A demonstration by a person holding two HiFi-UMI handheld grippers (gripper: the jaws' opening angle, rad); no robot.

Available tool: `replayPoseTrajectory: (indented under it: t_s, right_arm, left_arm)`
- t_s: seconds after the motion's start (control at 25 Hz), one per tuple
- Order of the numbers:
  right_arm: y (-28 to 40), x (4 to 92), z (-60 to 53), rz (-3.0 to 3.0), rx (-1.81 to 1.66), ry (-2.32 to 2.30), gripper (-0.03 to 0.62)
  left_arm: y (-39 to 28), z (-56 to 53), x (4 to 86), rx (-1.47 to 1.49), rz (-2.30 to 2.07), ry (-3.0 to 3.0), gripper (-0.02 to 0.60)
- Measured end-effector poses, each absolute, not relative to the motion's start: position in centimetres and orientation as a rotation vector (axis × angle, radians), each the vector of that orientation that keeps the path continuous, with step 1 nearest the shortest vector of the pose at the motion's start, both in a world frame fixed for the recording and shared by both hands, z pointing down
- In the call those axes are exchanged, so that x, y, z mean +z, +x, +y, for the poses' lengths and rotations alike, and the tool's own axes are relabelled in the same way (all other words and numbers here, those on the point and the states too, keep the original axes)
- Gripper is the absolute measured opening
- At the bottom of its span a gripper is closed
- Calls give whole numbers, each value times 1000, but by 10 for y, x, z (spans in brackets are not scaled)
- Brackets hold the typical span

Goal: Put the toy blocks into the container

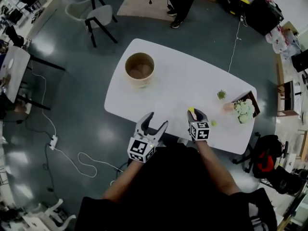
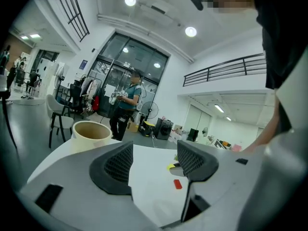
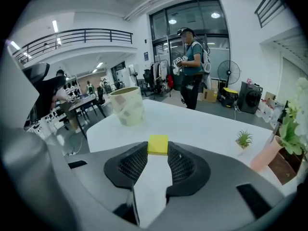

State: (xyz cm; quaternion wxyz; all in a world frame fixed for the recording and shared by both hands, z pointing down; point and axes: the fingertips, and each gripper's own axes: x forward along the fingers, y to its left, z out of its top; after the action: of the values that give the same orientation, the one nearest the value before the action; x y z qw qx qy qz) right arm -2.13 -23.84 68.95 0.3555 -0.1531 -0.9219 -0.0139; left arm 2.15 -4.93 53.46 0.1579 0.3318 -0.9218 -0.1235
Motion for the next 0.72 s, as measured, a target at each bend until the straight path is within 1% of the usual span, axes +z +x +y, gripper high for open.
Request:
replayPoseTrajectory:
  t_s: [0.44,0.72]
  right_arm:
    - [-55,662,-94,-2386,-70,-558,120]
    - [-80,627,-36,-2409,-66,-681,120]
  left_arm:
    - [23,69,537,-386,-2701,827,262]
    - [24,109,536,-436,-2740,706,262]
